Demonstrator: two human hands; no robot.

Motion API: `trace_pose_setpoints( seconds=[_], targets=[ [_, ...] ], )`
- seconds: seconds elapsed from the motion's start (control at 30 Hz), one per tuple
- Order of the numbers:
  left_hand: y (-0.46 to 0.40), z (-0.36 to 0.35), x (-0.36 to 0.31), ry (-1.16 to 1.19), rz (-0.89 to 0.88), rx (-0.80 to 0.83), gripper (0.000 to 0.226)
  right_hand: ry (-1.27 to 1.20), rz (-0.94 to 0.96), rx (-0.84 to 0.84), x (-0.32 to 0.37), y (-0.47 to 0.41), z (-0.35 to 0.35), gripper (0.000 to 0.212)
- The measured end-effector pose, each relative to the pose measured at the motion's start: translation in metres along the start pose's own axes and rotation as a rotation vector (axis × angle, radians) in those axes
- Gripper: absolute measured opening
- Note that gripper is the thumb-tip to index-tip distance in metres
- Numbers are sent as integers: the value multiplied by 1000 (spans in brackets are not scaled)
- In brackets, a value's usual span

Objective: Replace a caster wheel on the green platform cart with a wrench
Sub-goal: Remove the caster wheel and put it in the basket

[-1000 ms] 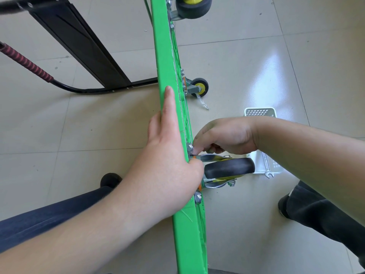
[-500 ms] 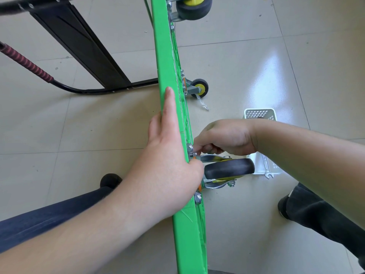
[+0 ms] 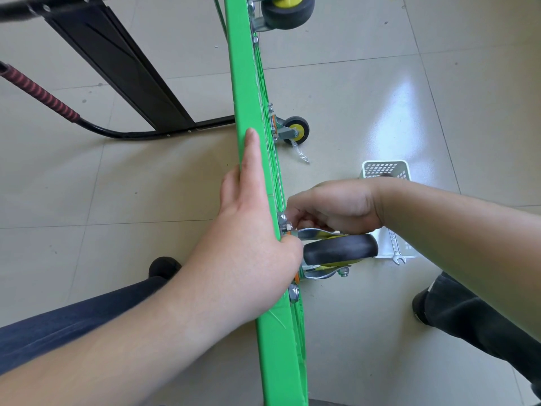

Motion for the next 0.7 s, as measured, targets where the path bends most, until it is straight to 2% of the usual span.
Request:
trace_pose_setpoints(
  seconds=[0.17,0.3,0.37,0.4,0.43,0.5,0.57,0.67,0.7],
  targets=[
    [0,0,0,-4,3,3,117,72,46,-76,3,0,1,32],
    [0,0,-1,-9,2,-2,118,101,118,-41,5,1,6,41],
    [-1,0,0,-5,0,-3,118,110,117,-26,6,1,5,19],
    [-1,0,0,-6,-1,-4,118,115,121,-21,5,0,6,19],
    [0,0,-1,-7,-3,-5,118,112,125,-25,4,0,8,30],
    [0,0,0,-10,-1,-4,118,85,133,-38,4,0,12,36],
    [0,0,0,-11,6,-2,119,65,145,-58,3,1,18,29],
    [-1,1,0,-14,14,-3,119,32,154,-102,1,3,30,6],
    [-1,1,0,-17,14,-2,119,17,152,-118,-2,3,36,6]
  ],
)
Point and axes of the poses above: each hand's wrist, its own y-axis away from the middle knuckle, its own z-axis out of the back of the hand, x = y × z, the point moved 4 cm from there along -y, towards the middle knuckle, and after that the axes turned 8 degrees about x, right-handed, at the moved point
